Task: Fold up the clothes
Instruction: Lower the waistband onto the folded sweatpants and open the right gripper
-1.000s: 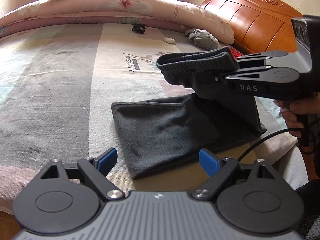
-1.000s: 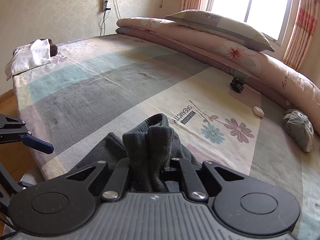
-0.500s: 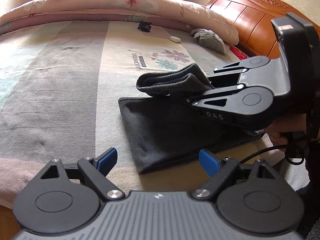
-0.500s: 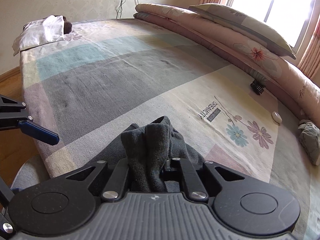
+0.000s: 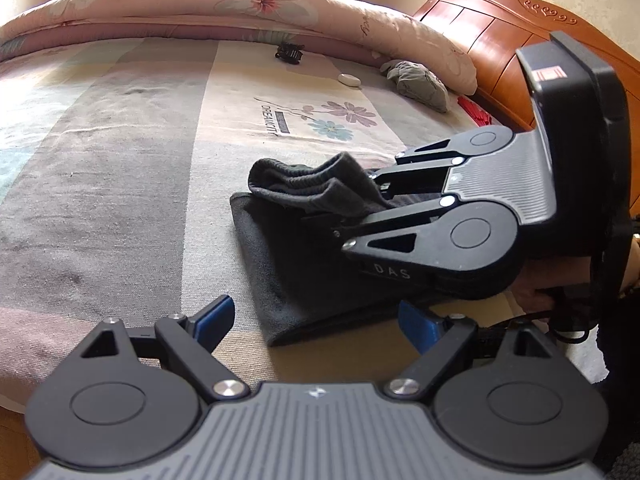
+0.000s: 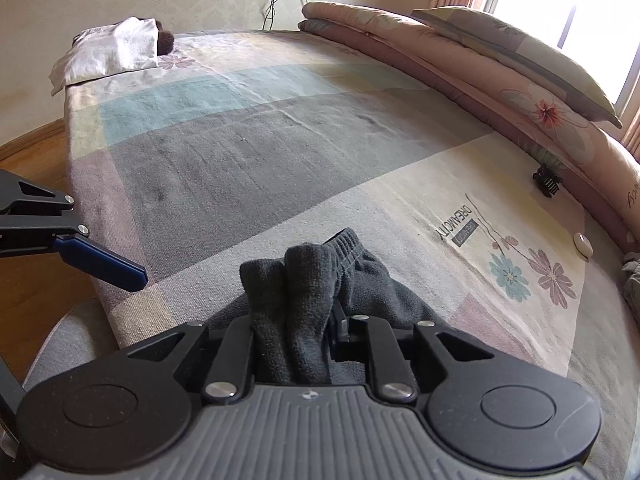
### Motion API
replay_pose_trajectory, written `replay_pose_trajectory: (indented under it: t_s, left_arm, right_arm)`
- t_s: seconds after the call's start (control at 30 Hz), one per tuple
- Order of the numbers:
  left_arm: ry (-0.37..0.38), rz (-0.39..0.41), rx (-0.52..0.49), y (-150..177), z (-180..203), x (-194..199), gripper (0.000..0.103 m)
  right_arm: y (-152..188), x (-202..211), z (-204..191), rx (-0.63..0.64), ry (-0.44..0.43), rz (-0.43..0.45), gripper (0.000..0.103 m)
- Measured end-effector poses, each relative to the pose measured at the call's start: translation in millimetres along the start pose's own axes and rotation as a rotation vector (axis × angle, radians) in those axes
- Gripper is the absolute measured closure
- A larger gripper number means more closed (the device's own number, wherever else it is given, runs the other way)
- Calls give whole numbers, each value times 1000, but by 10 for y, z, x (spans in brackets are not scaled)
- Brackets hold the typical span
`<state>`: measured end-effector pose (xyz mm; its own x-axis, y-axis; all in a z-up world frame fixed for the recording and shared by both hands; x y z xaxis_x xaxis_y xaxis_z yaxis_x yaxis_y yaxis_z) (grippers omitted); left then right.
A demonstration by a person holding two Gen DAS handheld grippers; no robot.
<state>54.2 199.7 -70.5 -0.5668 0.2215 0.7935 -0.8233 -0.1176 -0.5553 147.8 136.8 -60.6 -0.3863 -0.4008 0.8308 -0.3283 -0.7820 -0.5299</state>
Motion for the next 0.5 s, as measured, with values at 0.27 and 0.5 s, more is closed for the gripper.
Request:
replay_pose_trajectory:
  t_s: [0.27,0.5]
  left_arm:
    - [4,-9,6,39,9,12,14]
    - [19,-4,2,21,39,31,14]
  right_arm:
    - [89,65,115,-125,-354,-15,37]
    - [233,368,602,-248,-273,46,37]
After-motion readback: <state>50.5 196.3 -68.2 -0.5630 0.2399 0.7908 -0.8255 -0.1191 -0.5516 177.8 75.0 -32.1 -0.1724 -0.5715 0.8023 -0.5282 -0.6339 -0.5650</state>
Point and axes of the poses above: each gripper's, at about its wrist camera, not at the fingertips, and x roughly against the way its jaws point, z to its right, y to its underside, the point moved 4 cm from there along -x, roughly the way its jaws point, and after that the axes turned 9 degrees about -z, right-handed, at the moved point
